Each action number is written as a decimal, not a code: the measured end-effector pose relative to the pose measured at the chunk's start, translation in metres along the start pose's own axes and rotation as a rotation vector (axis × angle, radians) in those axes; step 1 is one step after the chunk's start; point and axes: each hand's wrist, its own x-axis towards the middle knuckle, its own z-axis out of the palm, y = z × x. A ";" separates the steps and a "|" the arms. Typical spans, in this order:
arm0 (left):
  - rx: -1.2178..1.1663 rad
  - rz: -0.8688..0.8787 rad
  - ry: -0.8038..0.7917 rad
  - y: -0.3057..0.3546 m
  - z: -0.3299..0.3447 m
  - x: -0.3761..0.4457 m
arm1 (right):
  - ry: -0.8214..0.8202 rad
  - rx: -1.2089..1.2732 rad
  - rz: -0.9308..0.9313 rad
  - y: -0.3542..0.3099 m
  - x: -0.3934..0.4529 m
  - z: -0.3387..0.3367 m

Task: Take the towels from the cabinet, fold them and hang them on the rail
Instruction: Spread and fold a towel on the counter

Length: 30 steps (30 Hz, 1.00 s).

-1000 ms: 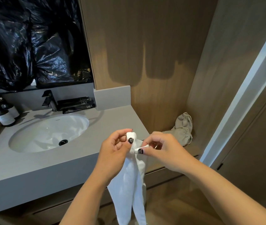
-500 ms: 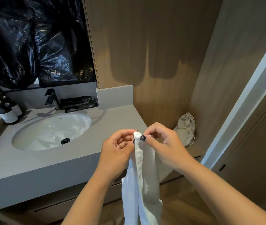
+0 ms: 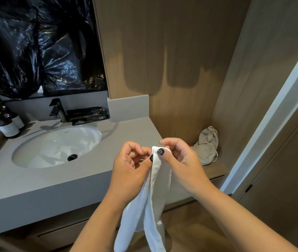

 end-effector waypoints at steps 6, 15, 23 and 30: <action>0.030 0.044 0.011 0.007 0.004 0.000 | -0.122 -0.293 -0.101 -0.012 0.007 -0.012; 0.138 0.150 0.027 -0.009 0.011 0.007 | -0.078 -0.492 -0.252 -0.018 0.026 -0.011; 0.789 0.325 0.018 -0.027 0.018 0.005 | -0.077 -0.465 -0.259 -0.043 0.059 -0.026; 0.997 0.157 0.069 -0.053 0.007 0.020 | 0.050 -0.476 -0.281 -0.053 0.091 -0.029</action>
